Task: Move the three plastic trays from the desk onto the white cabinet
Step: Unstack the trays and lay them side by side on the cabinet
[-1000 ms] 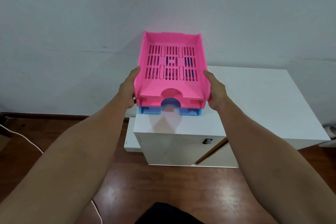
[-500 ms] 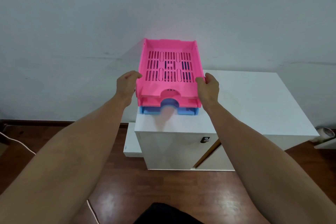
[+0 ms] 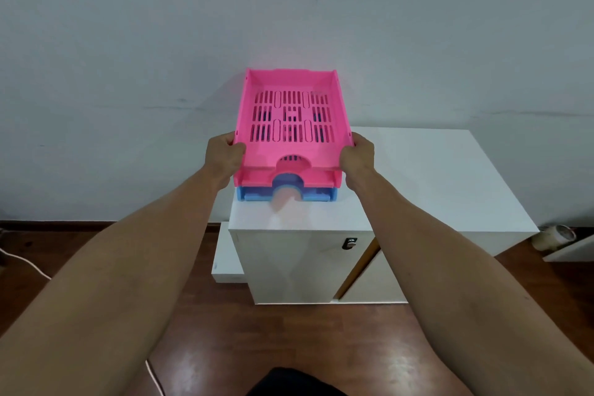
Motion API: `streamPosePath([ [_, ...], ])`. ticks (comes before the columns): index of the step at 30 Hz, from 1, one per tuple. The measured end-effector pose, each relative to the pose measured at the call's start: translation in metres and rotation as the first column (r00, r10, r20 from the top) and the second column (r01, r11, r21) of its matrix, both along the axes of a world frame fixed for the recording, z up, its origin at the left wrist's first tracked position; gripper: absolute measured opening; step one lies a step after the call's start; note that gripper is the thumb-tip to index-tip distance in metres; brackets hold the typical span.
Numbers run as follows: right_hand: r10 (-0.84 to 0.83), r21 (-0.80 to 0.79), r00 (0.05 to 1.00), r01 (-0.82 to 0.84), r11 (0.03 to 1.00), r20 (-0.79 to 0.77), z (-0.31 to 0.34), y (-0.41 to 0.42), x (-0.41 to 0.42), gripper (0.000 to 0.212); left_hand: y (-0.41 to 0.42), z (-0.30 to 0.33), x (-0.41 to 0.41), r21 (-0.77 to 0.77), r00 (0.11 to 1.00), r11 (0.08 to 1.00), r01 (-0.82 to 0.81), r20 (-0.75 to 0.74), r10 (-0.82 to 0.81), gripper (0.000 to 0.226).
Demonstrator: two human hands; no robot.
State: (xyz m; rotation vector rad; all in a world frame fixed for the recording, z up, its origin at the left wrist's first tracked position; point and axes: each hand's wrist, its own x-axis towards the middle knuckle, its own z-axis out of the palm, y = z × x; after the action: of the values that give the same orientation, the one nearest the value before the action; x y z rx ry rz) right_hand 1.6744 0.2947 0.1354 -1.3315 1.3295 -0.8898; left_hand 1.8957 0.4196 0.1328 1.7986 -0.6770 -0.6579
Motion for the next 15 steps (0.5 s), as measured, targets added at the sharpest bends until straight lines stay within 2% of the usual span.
streamPosePath([
  [9,-0.041,-0.044,0.997,0.044,0.998,0.066,0.016,-0.024,-0.086,0.044,-0.023,0.028,-0.086,-0.013,0.979,1.0,-0.021,0.201,0.023,0.042],
  [15,0.031,-0.143,0.998,-0.04,0.989,-0.062,0.022,-0.046,-0.171,0.042,-0.043,0.023,-0.16,0.037,0.978,0.999,-0.009,0.208,0.001,0.038],
])
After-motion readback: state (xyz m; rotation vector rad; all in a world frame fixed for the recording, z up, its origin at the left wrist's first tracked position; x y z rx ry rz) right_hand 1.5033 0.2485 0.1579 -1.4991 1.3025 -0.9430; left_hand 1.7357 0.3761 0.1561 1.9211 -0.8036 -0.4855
